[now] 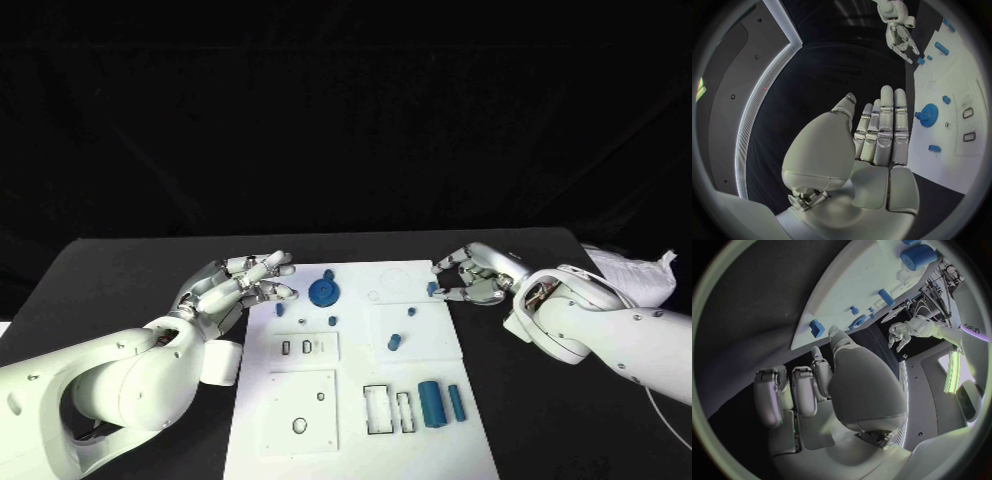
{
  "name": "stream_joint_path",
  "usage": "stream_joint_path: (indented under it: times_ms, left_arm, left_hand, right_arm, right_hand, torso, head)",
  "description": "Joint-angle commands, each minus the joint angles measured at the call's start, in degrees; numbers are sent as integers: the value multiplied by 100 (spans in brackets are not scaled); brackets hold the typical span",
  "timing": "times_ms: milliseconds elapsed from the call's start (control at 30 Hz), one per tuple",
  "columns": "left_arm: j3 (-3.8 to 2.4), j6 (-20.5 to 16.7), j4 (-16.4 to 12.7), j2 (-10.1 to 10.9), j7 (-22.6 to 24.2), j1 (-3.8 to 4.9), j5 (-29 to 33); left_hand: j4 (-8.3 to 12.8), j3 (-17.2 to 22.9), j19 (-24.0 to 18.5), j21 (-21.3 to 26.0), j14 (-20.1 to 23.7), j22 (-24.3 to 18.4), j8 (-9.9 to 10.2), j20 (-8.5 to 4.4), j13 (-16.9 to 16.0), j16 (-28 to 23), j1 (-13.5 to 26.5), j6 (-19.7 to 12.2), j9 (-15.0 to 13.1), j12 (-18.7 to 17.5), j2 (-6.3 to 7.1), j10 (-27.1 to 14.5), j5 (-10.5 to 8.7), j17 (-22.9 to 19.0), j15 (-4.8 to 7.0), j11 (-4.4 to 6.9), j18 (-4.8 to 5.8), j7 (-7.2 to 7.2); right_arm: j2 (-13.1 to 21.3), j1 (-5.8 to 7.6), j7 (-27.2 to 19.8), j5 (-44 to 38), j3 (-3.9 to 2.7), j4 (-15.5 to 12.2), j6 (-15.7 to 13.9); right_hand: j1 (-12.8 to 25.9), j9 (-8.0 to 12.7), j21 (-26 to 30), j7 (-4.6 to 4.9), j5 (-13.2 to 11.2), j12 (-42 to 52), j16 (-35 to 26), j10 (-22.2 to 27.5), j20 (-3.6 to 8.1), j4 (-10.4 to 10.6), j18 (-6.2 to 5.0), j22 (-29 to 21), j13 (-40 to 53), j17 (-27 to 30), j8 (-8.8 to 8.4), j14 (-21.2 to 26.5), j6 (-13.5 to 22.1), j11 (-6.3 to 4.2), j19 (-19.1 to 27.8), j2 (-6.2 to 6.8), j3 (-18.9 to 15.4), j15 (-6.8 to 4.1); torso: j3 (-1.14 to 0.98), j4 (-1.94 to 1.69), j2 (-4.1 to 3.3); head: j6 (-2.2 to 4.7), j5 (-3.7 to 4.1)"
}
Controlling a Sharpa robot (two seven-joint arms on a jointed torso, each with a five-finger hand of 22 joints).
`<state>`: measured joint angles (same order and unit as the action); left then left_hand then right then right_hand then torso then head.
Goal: Assemble the parts on the task board
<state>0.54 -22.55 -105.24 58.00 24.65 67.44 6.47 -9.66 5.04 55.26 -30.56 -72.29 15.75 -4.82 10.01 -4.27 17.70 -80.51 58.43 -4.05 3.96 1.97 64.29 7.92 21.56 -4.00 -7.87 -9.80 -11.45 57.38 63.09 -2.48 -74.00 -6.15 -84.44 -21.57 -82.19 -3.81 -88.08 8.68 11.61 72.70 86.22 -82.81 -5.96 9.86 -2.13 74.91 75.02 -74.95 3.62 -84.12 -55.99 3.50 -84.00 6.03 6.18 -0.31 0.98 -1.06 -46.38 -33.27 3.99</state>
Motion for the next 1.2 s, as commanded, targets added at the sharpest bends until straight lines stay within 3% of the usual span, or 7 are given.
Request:
stream_joint_path:
  times_ms: [33,167,400,833,1200]
  left_arm:
    - [1,98,3,-18,18,2,7]
    - [4,99,12,-21,16,1,7]
    - [6,101,22,-26,13,1,7]
    - [7,102,28,-29,2,0,7]
    - [7,100,31,-28,-4,0,7]
  left_hand:
    - [33,-9,-40,-28,56,5,27,16,5,-3,-4,-14,7,-30,-39,-20,-27,5,-4,-12,-43,-23]
    - [33,-9,-40,-28,56,5,27,16,5,-3,-4,-14,7,-30,-39,-20,-27,5,-4,-12,-43,-23]
    - [33,-9,-40,-28,56,5,27,16,5,-3,-4,-14,7,-30,-39,-20,-27,5,-4,-12,-43,-23]
    - [33,-9,-40,-28,56,5,27,16,5,-3,-4,-14,7,-30,-39,-20,-27,5,-4,-12,-43,-23]
    - [33,-9,-40,-28,56,5,27,16,5,-3,-4,-14,7,-30,-39,-20,-27,5,-4,-12,-43,-23]
  right_arm:
    - [-93,-52,-41,-314,-2,102,42]
    - [-188,-95,-21,-359,-2,199,48]
    - [-322,-141,12,-419,-2,339,51]
    - [-421,-158,17,-434,-2,453,76]
    - [-418,-159,15,-435,-2,467,96]
  right_hand:
    - [-18,7,-13,9,-28,-33,11,39,0,-33,108,1072,245,-654,-19,-411,40,10,-257,48,-2,-15]
    - [-18,7,-12,10,-29,-38,10,41,0,-34,107,1071,242,-653,-19,-411,45,11,-257,48,-3,-15]
    - [-68,-9,-15,6,-42,-11,19,23,-4,-65,109,1078,264,-676,15,-416,0,8,-261,-31,40,-14]
    - [-202,-43,-29,-53,-308,99,36,-46,30,-186,117,1116,348,-726,95,-426,-373,-40,-290,-317,312,-64]
    - [-208,-42,-39,-74,-358,147,47,-72,46,-220,123,1143,384,-752,93,-432,-439,-58,-311,-330,360,-81]
  torso:
    - [6,-13,-3]
    - [15,-13,-2]
    - [12,-9,2]
    - [15,-9,8]
    - [12,-9,8]
  head:
    - [-20,4]
    - [-35,-6]
    - [-52,-19]
    - [-65,-27]
    - [-71,-20]
